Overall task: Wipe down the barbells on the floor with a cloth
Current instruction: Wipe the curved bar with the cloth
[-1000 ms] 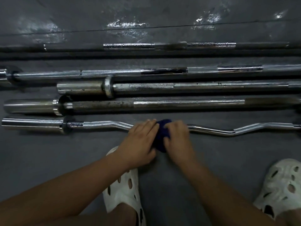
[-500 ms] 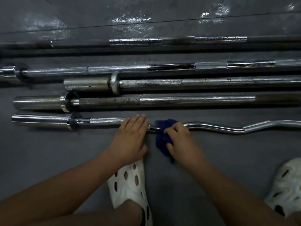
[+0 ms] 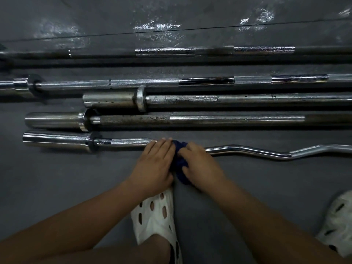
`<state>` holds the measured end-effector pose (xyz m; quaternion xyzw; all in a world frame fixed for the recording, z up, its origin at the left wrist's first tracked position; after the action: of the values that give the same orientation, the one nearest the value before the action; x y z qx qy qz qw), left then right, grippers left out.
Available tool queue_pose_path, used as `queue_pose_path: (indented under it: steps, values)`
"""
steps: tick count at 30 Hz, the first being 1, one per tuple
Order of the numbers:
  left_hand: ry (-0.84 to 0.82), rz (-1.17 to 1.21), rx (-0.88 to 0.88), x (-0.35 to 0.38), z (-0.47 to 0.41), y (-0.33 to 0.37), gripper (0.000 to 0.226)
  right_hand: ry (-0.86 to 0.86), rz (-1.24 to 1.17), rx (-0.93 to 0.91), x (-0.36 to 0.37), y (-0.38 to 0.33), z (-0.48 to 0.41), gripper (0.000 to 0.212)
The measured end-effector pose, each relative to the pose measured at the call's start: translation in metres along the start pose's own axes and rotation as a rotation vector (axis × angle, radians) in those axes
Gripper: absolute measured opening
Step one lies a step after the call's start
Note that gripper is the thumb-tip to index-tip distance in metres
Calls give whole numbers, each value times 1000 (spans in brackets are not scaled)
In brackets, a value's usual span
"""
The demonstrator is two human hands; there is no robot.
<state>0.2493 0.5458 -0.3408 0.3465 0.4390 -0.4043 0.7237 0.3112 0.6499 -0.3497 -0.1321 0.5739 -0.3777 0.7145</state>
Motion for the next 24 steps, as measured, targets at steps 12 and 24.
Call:
queue_pose_path:
  steps: [12,24]
  values:
    - [-17,-2,0,3,-6,11,83,348,114,386,-52,68,25,28]
    - [-4,-8,109,1,-16,45,81,237,83,185,-40,74,46,29]
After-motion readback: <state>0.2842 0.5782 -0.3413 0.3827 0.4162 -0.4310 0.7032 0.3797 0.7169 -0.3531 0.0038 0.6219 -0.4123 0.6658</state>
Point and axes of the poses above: each hand's wrist, its own z-axis away from the middle knuckle, its own x-axis out of the palm, y = z × x, the point moved 7 cm from there along -z, towards the middle knuckle, and after that the axes turned 3 degrees about -z, right-handed, at the moved point
